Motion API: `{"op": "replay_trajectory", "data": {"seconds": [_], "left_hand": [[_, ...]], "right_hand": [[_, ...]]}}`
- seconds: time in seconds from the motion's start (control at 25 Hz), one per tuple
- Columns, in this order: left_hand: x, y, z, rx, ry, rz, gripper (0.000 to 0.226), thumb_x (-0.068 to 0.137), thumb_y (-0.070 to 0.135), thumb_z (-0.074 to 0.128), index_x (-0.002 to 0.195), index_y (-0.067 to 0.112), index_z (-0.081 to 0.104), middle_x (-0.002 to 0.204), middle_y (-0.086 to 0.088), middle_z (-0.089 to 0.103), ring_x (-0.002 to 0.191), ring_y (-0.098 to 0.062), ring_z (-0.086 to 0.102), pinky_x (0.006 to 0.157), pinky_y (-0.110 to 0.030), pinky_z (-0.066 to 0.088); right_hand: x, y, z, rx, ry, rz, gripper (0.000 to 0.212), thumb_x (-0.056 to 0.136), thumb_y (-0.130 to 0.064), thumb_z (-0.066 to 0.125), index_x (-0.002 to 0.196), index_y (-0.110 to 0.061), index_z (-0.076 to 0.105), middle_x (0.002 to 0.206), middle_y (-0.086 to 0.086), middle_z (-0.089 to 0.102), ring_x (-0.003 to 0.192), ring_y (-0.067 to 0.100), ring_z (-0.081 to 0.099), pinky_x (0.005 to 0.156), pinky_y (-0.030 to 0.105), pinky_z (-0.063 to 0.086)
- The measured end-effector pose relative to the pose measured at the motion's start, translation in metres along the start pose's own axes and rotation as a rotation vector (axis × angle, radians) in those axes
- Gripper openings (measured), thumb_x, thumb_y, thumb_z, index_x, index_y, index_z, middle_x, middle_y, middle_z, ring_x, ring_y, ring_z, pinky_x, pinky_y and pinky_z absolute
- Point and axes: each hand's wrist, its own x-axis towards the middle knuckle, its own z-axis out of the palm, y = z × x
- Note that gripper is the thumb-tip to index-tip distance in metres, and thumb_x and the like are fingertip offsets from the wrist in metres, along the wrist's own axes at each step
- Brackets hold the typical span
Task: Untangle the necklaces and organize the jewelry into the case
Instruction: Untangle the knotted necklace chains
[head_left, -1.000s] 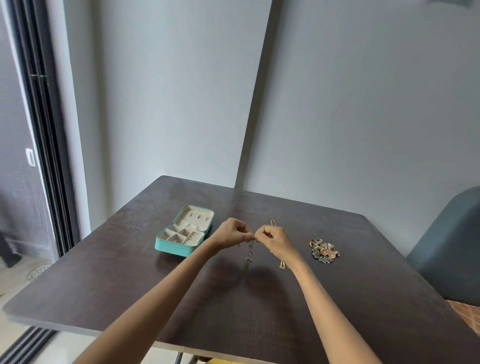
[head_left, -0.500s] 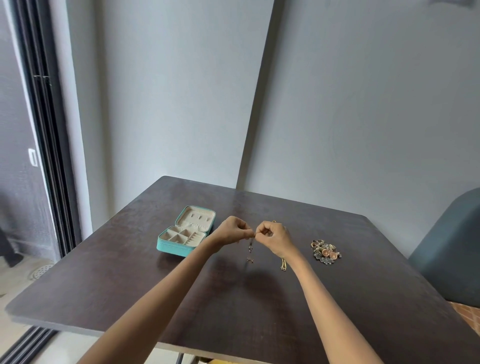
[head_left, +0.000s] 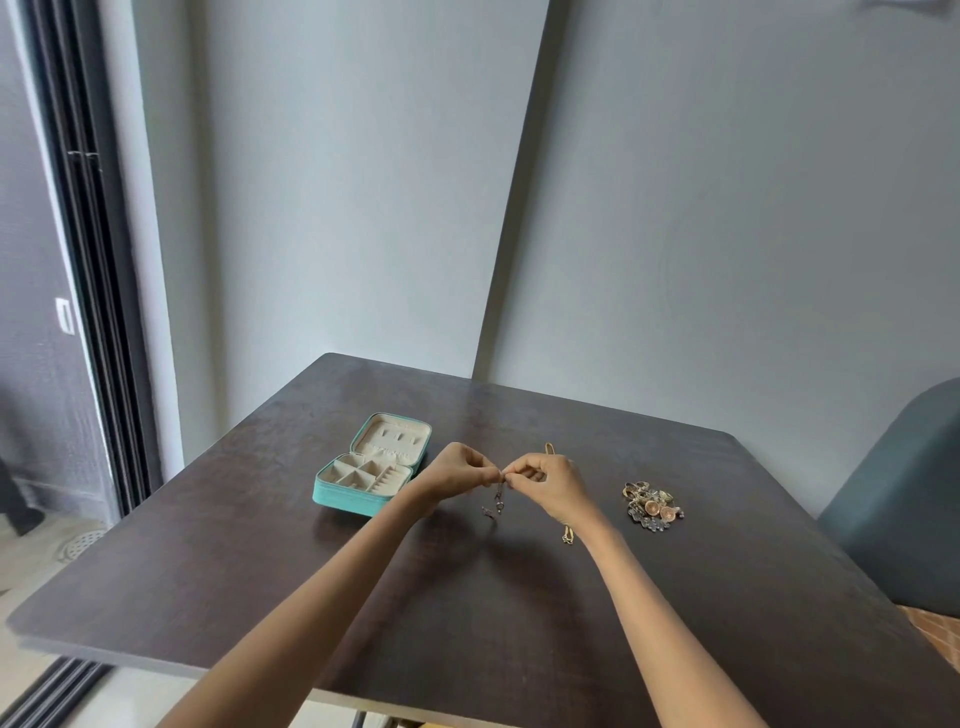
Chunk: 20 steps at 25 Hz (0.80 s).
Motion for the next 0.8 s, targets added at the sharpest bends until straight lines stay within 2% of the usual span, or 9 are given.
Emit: {"op": "replay_trajectory", "data": {"seconds": [0.08, 0.2, 0.28, 0.4, 0.48, 0.64, 0.8], "left_hand": [[0.001, 0.001, 0.0, 0.041, -0.022, -0.011, 0.017, 0.084, 0.016, 0.066, 0.088, 0.001, 0.073, 0.066, -0.001, 0.057, 0.045, -0.001, 0.04, 0.045, -0.011, 0.033], [0.001, 0.003, 0.001, 0.072, -0.041, -0.027, 0.02, 0.084, 0.015, 0.066, 0.091, -0.002, 0.072, 0.065, -0.002, 0.056, 0.052, -0.006, 0.04, 0.043, -0.011, 0.033], [0.002, 0.004, 0.002, 0.081, -0.041, -0.039, 0.021, 0.084, 0.016, 0.066, 0.093, -0.002, 0.072, 0.063, 0.0, 0.056, 0.053, -0.005, 0.041, 0.042, -0.01, 0.033], [0.003, 0.005, 0.004, 0.1, -0.025, -0.056, 0.022, 0.084, 0.018, 0.068, 0.096, 0.0, 0.073, 0.063, 0.002, 0.057, 0.053, -0.005, 0.042, 0.042, -0.008, 0.033], [0.004, 0.006, 0.004, 0.112, -0.029, -0.06, 0.023, 0.084, 0.018, 0.068, 0.097, 0.0, 0.073, 0.062, 0.003, 0.056, 0.053, -0.005, 0.042, 0.042, -0.008, 0.033], [0.006, 0.01, 0.005, 0.175, -0.045, -0.063, 0.021, 0.082, 0.019, 0.069, 0.093, 0.002, 0.074, 0.054, 0.005, 0.049, 0.05, -0.004, 0.039, 0.046, -0.013, 0.032], [0.008, 0.011, 0.009, 0.175, -0.052, -0.07, 0.019, 0.082, 0.017, 0.067, 0.09, 0.001, 0.074, 0.054, 0.003, 0.047, 0.052, -0.005, 0.037, 0.047, -0.017, 0.031]], "right_hand": [[-0.001, -0.001, 0.0, -0.028, -0.01, 0.004, 0.012, 0.078, -0.016, 0.072, 0.074, -0.028, 0.073, 0.057, -0.018, 0.061, 0.054, -0.006, 0.051, 0.056, 0.009, 0.039], [-0.001, 0.002, 0.0, -0.116, -0.01, 0.005, 0.02, 0.075, -0.023, 0.072, 0.065, -0.039, 0.067, 0.049, -0.021, 0.056, 0.049, -0.002, 0.048, 0.055, 0.018, 0.038], [-0.003, 0.001, -0.002, -0.167, -0.026, 0.001, 0.014, 0.075, -0.026, 0.071, 0.068, -0.038, 0.068, 0.047, -0.023, 0.054, 0.047, -0.002, 0.047, 0.055, 0.02, 0.037], [-0.007, -0.002, -0.005, -0.222, -0.033, -0.013, 0.004, 0.076, -0.029, 0.07, 0.076, -0.032, 0.072, 0.048, -0.025, 0.054, 0.048, -0.005, 0.049, 0.052, 0.017, 0.034], [-0.01, -0.003, -0.006, -0.244, -0.014, -0.015, 0.004, 0.076, -0.03, 0.07, 0.079, -0.032, 0.072, 0.052, -0.022, 0.057, 0.051, -0.004, 0.051, 0.053, 0.015, 0.034], [-0.011, -0.006, -0.003, -0.288, 0.019, -0.04, 0.003, 0.074, -0.028, 0.069, 0.073, -0.03, 0.067, 0.066, -0.016, 0.058, 0.065, 0.003, 0.053, 0.059, 0.021, 0.036], [-0.011, -0.007, -0.002, -0.334, 0.042, -0.048, 0.007, 0.072, -0.028, 0.067, 0.069, -0.027, 0.061, 0.067, -0.012, 0.054, 0.068, 0.009, 0.054, 0.06, 0.023, 0.035]]}}
